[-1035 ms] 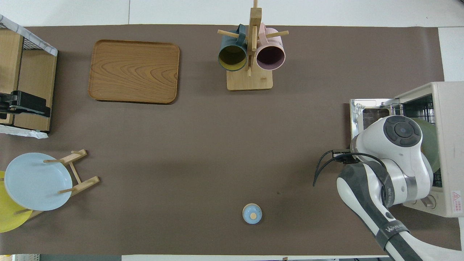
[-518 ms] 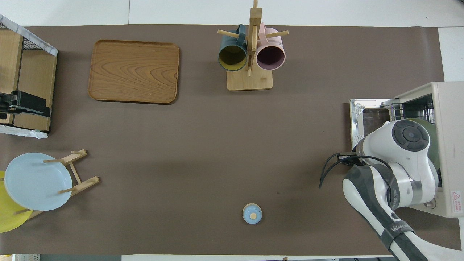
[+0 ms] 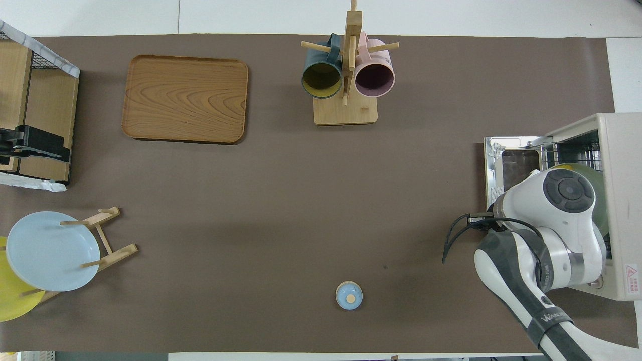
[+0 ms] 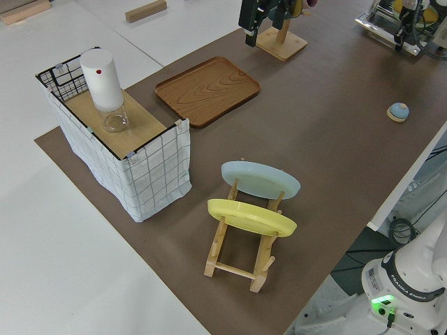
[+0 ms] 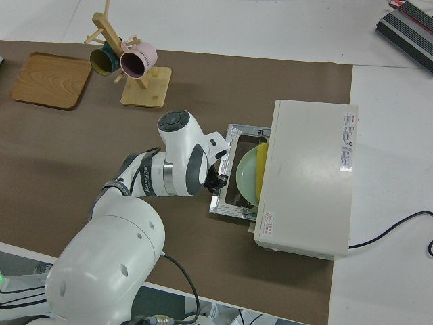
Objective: Put corn in oven
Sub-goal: 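Push the oven door closed with the right gripper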
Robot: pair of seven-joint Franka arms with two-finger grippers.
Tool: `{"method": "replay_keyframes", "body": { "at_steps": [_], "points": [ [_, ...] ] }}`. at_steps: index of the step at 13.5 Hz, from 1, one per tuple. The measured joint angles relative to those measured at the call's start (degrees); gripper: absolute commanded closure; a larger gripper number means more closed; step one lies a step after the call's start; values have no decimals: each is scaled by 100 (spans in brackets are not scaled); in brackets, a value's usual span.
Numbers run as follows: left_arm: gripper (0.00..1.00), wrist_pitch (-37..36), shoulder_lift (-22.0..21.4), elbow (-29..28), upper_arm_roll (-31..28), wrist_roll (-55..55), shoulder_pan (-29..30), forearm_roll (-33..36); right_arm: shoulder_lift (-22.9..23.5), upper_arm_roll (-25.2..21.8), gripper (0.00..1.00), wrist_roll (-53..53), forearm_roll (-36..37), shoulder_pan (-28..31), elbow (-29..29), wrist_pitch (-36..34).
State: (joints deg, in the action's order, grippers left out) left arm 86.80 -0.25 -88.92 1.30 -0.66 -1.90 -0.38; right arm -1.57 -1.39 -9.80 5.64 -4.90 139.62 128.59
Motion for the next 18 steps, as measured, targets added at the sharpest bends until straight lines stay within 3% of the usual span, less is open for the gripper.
{"method": "replay_keyframes", "body": {
  "at_steps": [6, 12, 18],
  "points": [
    [0, 0, 0, 0, 0, 0, 0, 0, -32, 110, 100, 243, 278, -8, -622, -1007],
    [0, 0, 0, 0, 0, 0, 0, 0, -289, 41, 98, 864, 866, 174, -1688, -2392],
    [0, 0, 0, 0, 0, 0, 0, 0, -369, -82, 91, 1967, 1031, 910, -2195, -2539]
  ]
}}
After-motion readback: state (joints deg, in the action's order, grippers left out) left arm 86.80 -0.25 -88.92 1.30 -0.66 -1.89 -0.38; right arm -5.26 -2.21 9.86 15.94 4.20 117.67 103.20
